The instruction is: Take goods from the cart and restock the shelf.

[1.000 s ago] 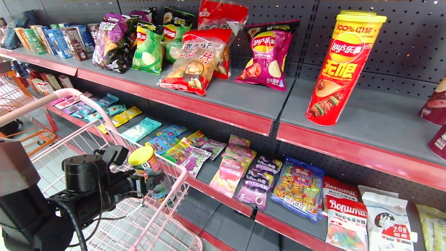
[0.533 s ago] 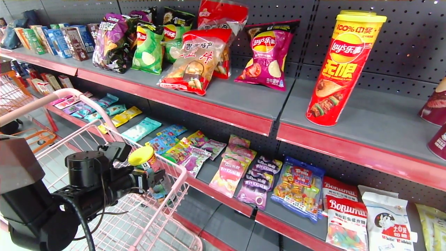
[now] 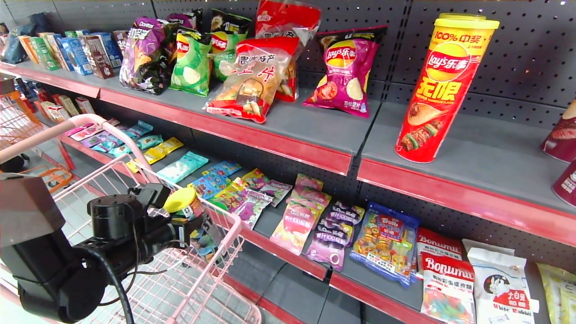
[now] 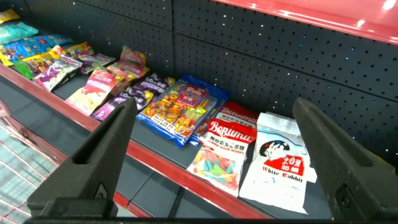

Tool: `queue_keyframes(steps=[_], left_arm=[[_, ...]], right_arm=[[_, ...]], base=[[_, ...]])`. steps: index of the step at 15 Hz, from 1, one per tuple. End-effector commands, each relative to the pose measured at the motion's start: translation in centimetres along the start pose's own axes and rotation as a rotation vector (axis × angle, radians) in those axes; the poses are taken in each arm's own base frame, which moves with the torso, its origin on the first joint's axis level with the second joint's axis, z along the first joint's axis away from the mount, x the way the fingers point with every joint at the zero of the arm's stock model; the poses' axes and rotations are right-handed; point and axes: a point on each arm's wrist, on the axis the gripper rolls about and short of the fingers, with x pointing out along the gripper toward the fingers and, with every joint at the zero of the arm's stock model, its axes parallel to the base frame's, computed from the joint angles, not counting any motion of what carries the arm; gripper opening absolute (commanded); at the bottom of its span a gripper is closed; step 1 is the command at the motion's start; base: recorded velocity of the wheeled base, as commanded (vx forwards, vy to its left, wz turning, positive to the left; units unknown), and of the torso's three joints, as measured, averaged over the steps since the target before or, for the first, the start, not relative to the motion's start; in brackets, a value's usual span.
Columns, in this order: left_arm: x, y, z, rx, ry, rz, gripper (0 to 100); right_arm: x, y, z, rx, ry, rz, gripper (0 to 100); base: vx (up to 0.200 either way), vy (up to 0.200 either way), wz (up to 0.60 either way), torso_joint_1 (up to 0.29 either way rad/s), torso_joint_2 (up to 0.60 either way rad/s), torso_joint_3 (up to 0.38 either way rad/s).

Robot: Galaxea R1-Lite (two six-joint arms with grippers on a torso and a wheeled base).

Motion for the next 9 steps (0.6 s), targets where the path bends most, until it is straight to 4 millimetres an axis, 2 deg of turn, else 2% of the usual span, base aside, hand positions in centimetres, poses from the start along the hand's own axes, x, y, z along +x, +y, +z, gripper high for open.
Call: queue_keyframes(steps=[1,4,7,9], left_arm=[[0.1,0.0,-0.1,-0.001,0.005,0.001,0],[-0.4,0.1,0.1,-0.008,-0.001,0.003,0],[-2.2,0.3,1.7,-0.012,-0.031,0.02,0],[-4.4,0.5,3.7,-0.022,-0.032,0.038,0]], right_arm=[[0.0,0.0,0.0,0.0,0.0,0.0,100],[0.0,0.0,0.0,0.0,0.0,0.0,100],[0.0,0.0,0.0,0.0,0.0,0.0,100],[0.0,0.0,0.0,0.0,0.002,0.0,100]], base=[[0.0,0.0,0.0,0.0,0.0,0.0],[0.0,0.0,0.0,0.0,0.0,0.0],[0.0,0.0,0.0,0.0,0.0,0.0],[0.0,0.0,0.0,0.0,0.0,0.0]])
